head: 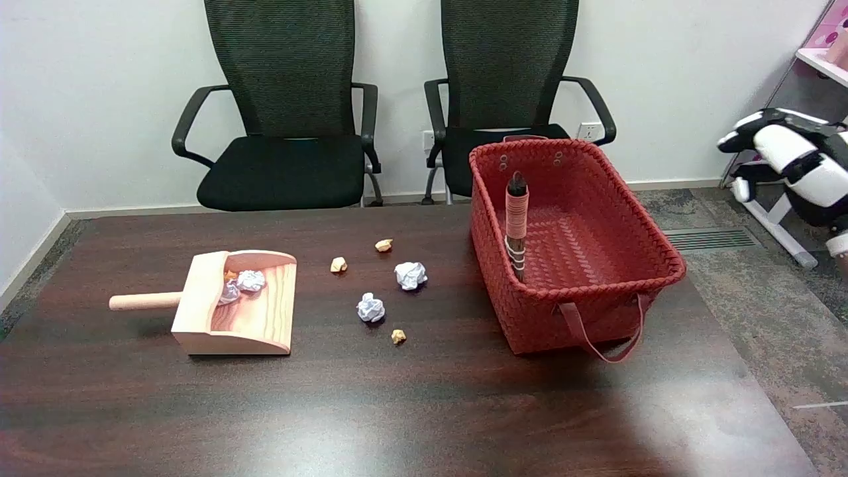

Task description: Pick up the broom by its handle.

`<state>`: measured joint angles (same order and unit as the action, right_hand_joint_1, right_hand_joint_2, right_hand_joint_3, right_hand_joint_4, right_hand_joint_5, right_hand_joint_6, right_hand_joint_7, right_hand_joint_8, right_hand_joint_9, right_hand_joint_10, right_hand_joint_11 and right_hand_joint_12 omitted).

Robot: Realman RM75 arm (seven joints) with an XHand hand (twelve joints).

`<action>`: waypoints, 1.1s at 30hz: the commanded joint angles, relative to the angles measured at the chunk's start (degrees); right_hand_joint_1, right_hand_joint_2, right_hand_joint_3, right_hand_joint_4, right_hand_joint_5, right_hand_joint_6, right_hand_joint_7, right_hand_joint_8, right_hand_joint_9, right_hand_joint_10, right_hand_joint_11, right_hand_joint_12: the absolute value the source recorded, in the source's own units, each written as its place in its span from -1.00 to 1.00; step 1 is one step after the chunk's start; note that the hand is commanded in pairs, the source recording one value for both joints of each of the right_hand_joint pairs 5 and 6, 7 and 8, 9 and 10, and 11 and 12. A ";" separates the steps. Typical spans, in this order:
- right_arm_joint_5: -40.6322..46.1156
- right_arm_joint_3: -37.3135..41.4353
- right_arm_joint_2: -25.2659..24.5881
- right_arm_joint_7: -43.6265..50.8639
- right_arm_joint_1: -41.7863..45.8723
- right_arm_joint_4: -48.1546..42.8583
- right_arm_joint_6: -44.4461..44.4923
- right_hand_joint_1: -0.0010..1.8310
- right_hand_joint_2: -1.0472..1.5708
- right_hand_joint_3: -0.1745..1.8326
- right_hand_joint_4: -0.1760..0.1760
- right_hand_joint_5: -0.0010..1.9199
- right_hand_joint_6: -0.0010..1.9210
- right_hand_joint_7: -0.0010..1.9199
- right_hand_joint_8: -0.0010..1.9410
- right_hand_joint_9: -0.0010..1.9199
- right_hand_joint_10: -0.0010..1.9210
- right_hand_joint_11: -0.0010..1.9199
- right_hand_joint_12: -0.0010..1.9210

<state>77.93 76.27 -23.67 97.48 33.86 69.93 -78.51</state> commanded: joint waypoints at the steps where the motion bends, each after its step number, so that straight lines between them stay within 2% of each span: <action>1: -11.80 -1.29 0.11 -1.85 -6.94 -3.48 7.05 -0.18 0.26 0.10 -1.00 -0.07 -0.07 -0.07 -0.08 -0.24 -0.24 0.47 0.46; 6: -13.42 -1.82 0.63 -1.85 -10.36 -2.55 7.93 -0.17 0.19 0.12 -1.00 -0.09 -0.09 -0.09 -0.10 -0.35 -0.35 0.28 0.27; 14: -15.61 -2.71 1.52 -1.85 -13.98 -3.91 15.90 -0.14 0.09 0.11 -1.00 -0.17 -0.17 -0.17 -0.18 -0.41 -0.41 0.17 0.17; 19: -17.90 -5.65 1.87 -1.85 -16.27 -2.17 14.66 -0.14 0.05 0.09 -1.00 -0.18 -0.18 -0.18 -0.19 -0.44 -0.44 0.09 0.09; 23: -19.16 -6.22 1.87 -1.85 -16.12 0.82 12.30 -0.14 0.02 0.09 -0.94 -0.28 -0.28 -0.28 -0.29 -0.49 -0.49 -0.03 -0.03; 28: -22.41 -7.49 1.49 -1.77 -16.69 6.52 12.46 -0.12 -0.05 0.07 -0.71 -0.61 -0.61 -0.61 -0.62 -0.62 -0.62 -0.22 -0.22; 30: -23.90 -8.61 0.21 -1.12 -18.62 8.79 13.93 -0.11 -0.09 0.04 -0.47 -0.76 -0.76 -0.76 -0.76 -0.74 -0.74 -0.43 -0.43; 33: -24.06 -12.06 -2.21 0.22 -22.20 10.95 16.09 -0.10 -0.14 -0.01 -0.39 -0.98 -0.98 -0.98 -0.98 -0.83 -0.83 -0.65 -0.65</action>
<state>60.97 71.50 -22.32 95.77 20.12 70.62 -66.82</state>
